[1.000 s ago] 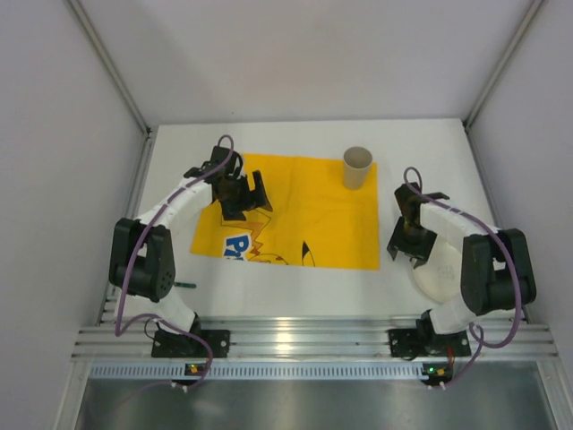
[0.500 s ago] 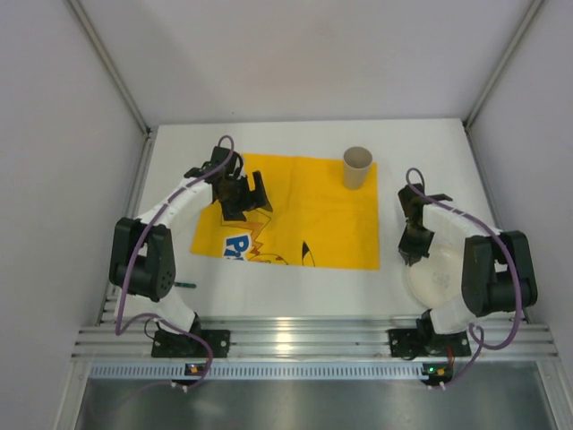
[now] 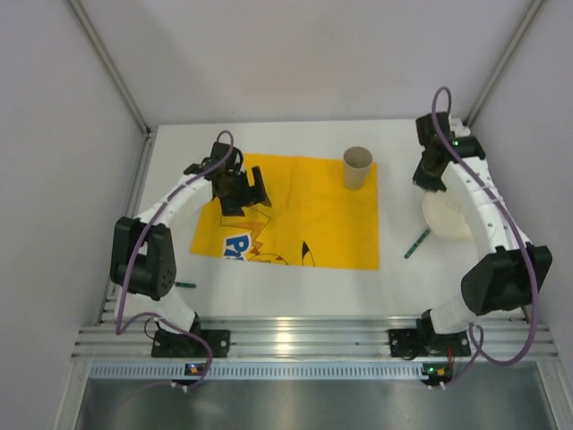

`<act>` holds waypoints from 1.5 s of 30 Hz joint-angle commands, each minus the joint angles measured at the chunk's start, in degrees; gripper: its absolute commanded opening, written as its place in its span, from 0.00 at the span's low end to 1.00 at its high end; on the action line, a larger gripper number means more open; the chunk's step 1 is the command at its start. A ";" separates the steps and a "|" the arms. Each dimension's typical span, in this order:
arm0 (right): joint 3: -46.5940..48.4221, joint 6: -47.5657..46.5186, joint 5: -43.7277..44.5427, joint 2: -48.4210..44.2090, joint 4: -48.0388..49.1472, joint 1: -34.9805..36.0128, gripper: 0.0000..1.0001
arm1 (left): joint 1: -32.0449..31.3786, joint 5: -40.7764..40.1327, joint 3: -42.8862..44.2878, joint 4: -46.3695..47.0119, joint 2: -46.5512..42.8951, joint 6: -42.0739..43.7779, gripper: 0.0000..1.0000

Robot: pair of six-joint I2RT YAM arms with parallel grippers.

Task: Set the dinner table for one person

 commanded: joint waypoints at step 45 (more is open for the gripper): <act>49.41 -16.01 -24.43 52.72 7.30 41.45 0.00 | 13.71 -27.93 -11.20 -9.17 -24.07 -10.66 0.98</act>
